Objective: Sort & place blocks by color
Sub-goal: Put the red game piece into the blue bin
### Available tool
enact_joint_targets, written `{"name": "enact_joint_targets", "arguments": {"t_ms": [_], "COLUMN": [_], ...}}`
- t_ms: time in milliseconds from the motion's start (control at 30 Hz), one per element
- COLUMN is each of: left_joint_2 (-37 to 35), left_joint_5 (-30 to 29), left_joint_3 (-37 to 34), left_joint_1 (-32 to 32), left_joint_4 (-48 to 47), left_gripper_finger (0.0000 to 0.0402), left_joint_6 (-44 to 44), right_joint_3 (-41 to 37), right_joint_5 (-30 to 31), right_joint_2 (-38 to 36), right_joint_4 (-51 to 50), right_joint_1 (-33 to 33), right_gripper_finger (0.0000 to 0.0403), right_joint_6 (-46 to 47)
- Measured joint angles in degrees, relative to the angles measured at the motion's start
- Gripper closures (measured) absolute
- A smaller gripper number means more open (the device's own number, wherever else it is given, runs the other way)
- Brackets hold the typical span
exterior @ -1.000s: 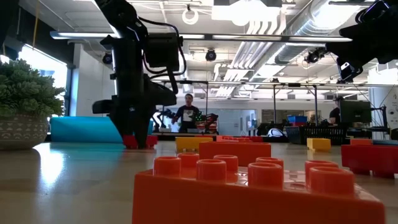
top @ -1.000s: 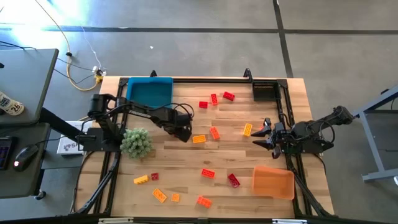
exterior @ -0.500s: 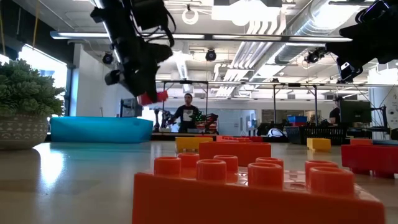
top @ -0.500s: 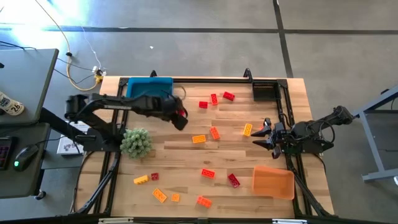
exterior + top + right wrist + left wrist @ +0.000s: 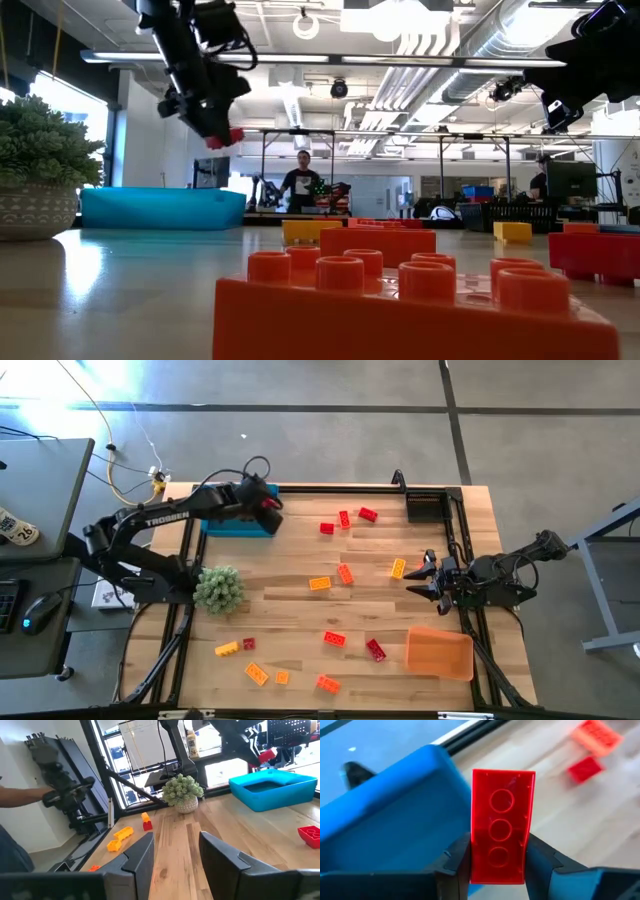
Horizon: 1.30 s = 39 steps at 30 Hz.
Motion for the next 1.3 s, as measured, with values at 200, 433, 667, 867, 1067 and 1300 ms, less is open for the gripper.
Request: {"name": "enact_joint_targets", "arguments": {"t_ms": [200, 433, 667, 867, 1067, 1300], "left_joint_2": [0.73, 0.73, 0.73, 2.99, 7.67, 12.41], "left_joint_5": [0.43, 1.8, 4.33, 6.54, 6.87, 6.8], "left_joint_3": [0.0, 0.0, 0.0, 0.02, 0.02, 0.04], "left_joint_1": [6.19, 10.6, 12.6, 12.61, 11.72, 11.78], "left_joint_4": [-2.84, -4.43, -7.28, -7.24, -6.15, -4.97], "left_gripper_finger": [0.028, 0.0282, 0.0282, 0.0282, 0.0282, 0.0282], "left_joint_6": [2.1, 1.69, -2.58, -6.38, -10.25, -12.48], "right_joint_3": [0.0, 0.0, 0.0, 0.0, 0.0, 0.0], "right_joint_5": [0.0, 0.0, 0.0, 0.1, 0.6, 0.59], "right_joint_2": [0.0, 0.0, 0.0, 0.0, 0.0, 0.0], "right_joint_4": [0.01, -0.01, 0.01, 0.0, 0.01, 0.01], "right_joint_1": [0.0, -0.01, 0.01, 0.0, -0.01, -0.01], "right_gripper_finger": [0.0259, 0.0259, 0.0259, 0.0259, 0.0259, 0.0259], "right_joint_6": [0.0, -0.02, -0.02, -0.72, -3.19, -3.01]}}
